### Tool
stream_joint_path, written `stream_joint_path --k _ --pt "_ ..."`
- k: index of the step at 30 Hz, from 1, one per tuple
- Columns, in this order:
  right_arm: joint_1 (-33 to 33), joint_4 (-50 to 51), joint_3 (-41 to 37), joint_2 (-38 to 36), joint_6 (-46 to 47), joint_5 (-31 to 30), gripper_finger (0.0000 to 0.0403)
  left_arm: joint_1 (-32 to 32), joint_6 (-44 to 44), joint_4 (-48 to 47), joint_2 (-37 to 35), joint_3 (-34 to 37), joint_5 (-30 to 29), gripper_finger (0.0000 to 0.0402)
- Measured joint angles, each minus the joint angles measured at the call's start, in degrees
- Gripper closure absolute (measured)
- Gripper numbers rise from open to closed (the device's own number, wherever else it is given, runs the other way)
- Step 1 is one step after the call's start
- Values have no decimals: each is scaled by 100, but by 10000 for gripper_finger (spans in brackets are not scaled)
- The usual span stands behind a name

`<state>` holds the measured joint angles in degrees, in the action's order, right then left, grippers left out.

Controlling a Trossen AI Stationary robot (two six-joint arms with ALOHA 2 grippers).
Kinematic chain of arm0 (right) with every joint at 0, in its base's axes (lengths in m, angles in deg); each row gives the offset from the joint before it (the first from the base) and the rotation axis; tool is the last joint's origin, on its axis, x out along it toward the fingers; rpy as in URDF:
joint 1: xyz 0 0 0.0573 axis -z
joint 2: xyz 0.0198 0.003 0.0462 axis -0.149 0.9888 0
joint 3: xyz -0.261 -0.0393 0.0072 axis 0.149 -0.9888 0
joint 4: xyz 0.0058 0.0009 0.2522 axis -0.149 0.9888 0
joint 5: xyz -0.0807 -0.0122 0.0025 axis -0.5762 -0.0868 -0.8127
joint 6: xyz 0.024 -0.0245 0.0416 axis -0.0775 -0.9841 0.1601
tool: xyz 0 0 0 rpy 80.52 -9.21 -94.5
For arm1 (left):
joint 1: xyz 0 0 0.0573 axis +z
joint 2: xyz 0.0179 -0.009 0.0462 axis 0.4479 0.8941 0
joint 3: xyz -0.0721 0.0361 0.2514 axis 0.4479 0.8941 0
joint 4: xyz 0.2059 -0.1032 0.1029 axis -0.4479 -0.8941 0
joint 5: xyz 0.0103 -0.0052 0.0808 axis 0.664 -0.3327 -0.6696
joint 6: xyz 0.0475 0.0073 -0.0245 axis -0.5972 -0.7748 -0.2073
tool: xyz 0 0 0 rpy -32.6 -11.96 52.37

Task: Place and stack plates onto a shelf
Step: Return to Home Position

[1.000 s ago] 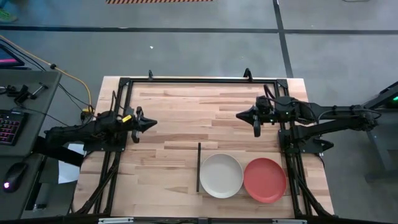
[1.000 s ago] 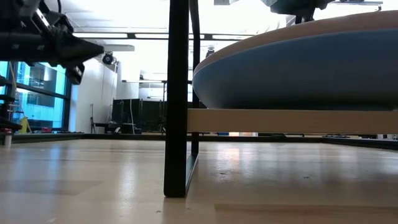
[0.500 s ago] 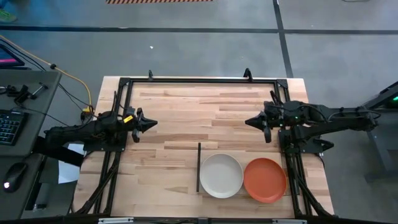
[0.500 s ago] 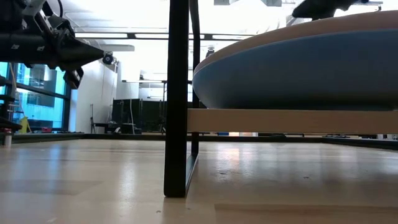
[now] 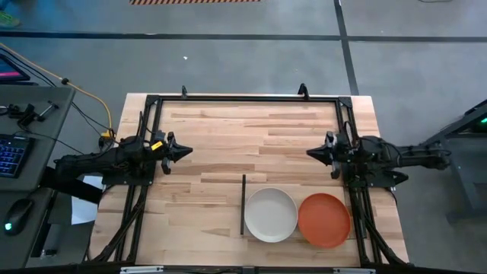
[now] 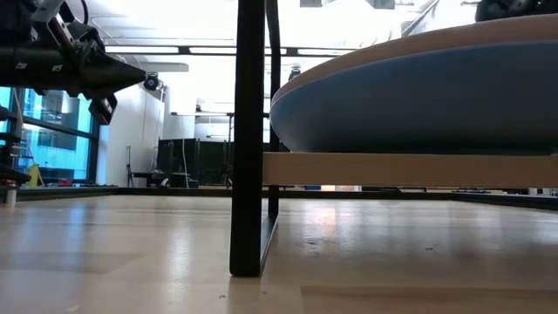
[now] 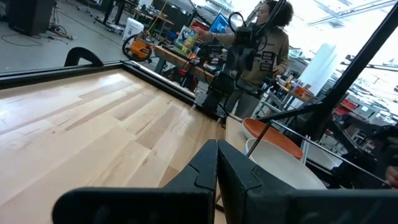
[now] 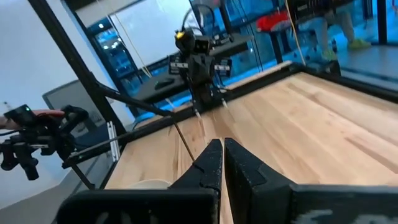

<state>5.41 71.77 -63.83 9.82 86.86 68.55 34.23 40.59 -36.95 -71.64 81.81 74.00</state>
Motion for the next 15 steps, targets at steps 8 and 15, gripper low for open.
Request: stream_joint_path --k 8,15 --pt "0 5 -436 -934 -136 -29 403 0 0 0 0 0 0 401" --pt "0 18 -659 -1112 -302 -14 403 0 0 0 -2 0 0 401"
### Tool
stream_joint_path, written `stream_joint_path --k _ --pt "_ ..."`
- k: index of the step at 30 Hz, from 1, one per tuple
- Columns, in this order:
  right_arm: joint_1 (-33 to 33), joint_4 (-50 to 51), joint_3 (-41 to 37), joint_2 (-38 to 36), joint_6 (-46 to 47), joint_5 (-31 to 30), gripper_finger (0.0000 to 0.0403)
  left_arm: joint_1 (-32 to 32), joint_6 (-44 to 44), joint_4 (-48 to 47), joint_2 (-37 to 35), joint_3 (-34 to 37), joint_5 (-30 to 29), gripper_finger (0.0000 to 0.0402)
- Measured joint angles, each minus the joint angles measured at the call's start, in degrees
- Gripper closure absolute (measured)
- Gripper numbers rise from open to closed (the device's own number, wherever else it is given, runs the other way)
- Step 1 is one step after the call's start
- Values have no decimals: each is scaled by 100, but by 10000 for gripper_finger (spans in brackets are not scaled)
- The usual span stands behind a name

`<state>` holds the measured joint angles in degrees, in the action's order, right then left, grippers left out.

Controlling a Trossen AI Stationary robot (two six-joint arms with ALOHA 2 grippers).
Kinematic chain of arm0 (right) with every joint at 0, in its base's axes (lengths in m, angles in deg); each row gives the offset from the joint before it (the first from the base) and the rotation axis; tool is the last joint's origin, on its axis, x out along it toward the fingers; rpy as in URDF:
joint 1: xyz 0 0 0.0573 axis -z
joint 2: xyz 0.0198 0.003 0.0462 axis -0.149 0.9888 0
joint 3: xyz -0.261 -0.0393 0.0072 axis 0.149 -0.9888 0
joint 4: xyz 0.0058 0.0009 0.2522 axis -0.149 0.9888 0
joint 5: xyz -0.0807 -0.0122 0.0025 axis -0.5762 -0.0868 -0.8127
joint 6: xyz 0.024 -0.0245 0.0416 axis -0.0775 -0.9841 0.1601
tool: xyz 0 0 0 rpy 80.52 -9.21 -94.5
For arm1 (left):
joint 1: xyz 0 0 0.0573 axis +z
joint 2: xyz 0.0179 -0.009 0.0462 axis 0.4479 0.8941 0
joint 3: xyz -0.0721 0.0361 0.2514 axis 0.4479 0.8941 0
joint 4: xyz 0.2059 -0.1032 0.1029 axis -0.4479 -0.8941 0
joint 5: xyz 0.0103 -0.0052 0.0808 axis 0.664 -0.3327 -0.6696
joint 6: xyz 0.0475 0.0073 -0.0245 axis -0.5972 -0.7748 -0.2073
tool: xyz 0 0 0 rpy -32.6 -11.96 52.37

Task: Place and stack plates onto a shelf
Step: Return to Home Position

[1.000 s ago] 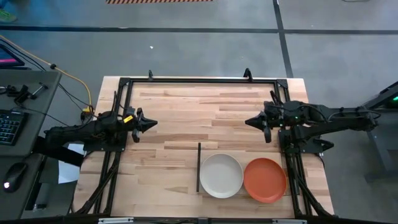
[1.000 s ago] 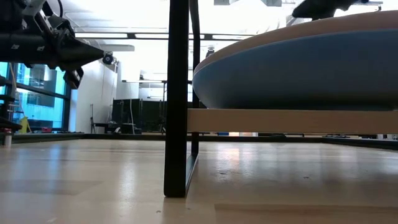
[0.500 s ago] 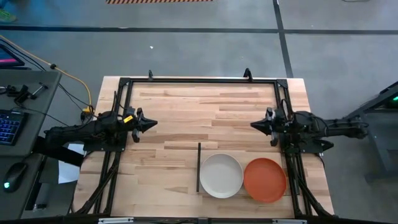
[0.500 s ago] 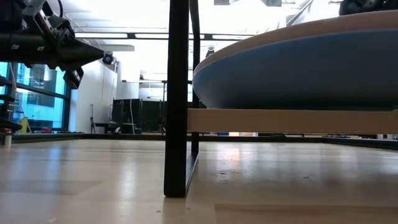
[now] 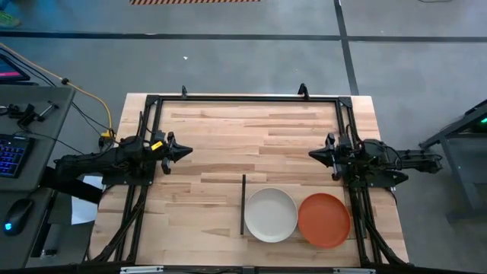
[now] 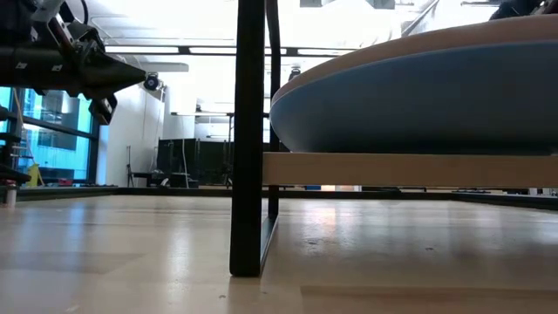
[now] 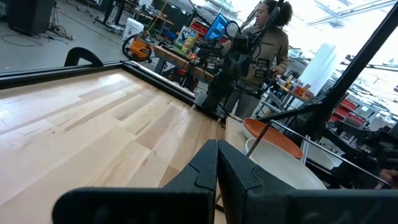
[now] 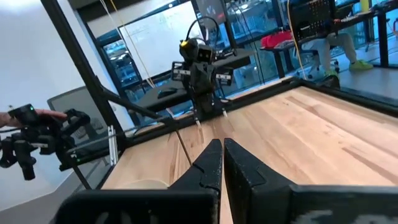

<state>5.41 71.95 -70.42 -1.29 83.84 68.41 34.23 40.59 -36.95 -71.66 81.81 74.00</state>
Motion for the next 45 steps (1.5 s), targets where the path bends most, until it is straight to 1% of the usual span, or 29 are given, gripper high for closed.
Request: stream_joint_path --k 12,19,21,25,29,34,37,45 --pt "0 -486 -540 -11 -147 225 403 -4 -2 2 -35 0 2 401" --pt "0 -396 -548 33 -250 335 403 -24 0 2 -35 0 0 401" --pt "0 -391 -548 35 -250 356 403 -82 -2 0 -35 0 0 401" --pt "0 -364 -548 35 -255 585 403 -335 0 2 -35 0 -2 401" --pt "0 -359 -548 35 -276 616 403 -613 0 0 -35 0 10 401" --pt "0 -360 -550 35 -265 677 403 -647 0 2 -35 0 12 401" --pt "0 -360 -550 40 -212 679 403 -654 0 2 -35 0 7 401" --pt "0 -360 -552 53 512 624 403 -737 0 1 -32 0 -2 401"
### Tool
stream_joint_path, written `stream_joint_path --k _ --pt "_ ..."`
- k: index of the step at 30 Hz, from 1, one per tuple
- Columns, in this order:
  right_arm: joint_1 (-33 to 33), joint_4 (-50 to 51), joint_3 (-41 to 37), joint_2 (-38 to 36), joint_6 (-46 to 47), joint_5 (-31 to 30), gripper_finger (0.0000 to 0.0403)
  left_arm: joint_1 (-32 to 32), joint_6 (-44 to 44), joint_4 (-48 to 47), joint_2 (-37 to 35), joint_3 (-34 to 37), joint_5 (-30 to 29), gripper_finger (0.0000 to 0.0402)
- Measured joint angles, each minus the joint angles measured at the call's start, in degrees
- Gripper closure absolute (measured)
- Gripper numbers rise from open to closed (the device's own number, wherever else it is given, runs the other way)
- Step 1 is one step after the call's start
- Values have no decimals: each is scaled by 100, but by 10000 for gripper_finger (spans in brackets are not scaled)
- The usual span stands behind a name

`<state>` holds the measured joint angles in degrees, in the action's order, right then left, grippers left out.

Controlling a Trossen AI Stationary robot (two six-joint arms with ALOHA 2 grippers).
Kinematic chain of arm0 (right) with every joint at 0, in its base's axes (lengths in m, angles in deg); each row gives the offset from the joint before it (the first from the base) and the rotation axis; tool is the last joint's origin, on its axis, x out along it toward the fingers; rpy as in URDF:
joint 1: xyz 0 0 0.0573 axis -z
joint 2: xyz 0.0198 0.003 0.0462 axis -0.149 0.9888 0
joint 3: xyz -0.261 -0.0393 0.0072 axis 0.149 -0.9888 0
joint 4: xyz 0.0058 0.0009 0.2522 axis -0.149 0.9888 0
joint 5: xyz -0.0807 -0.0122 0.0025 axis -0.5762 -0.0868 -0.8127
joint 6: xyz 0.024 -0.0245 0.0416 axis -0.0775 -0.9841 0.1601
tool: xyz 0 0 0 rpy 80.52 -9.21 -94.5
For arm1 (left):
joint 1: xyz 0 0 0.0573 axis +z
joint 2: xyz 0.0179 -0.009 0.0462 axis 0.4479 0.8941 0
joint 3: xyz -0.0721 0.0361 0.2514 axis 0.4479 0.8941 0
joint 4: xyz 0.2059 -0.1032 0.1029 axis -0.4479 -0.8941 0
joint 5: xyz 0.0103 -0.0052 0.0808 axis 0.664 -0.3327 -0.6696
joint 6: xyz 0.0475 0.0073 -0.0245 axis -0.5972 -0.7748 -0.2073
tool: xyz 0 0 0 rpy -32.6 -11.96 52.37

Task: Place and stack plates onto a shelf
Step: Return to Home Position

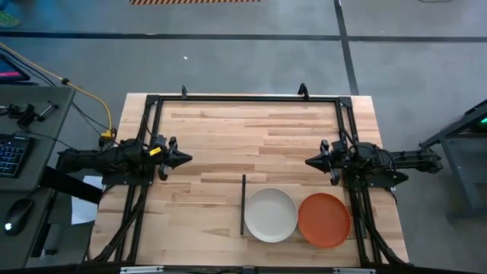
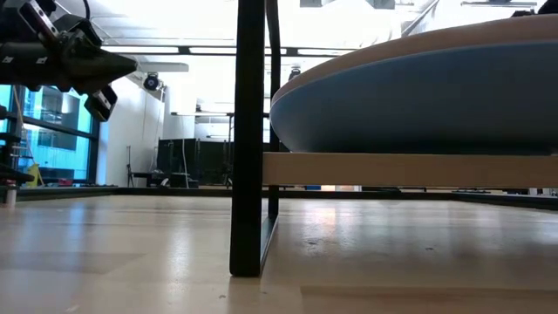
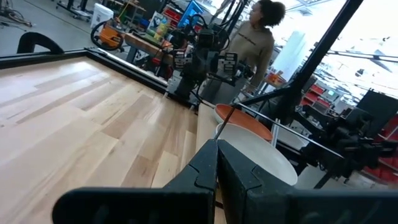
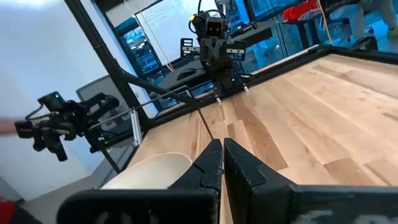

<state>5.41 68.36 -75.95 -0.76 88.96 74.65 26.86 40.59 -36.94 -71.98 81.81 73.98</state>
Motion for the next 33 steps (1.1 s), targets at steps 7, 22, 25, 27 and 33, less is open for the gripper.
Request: stream_joint_path --k 7,22,25,27,33 --pt "0 0 0 0 154 -4 403 0 -1 -1 1 0 0 401" --pt "0 0 -2 0 145 -7 402 2 -1 -1 1 0 0 401" --pt "0 0 -2 0 145 -7 402 2 0 -1 1 0 2 401" --pt "0 0 -2 0 145 -7 402 2 -1 -1 1 0 2 401" --pt "0 0 -2 0 145 -7 402 3 0 -1 1 0 2 401"
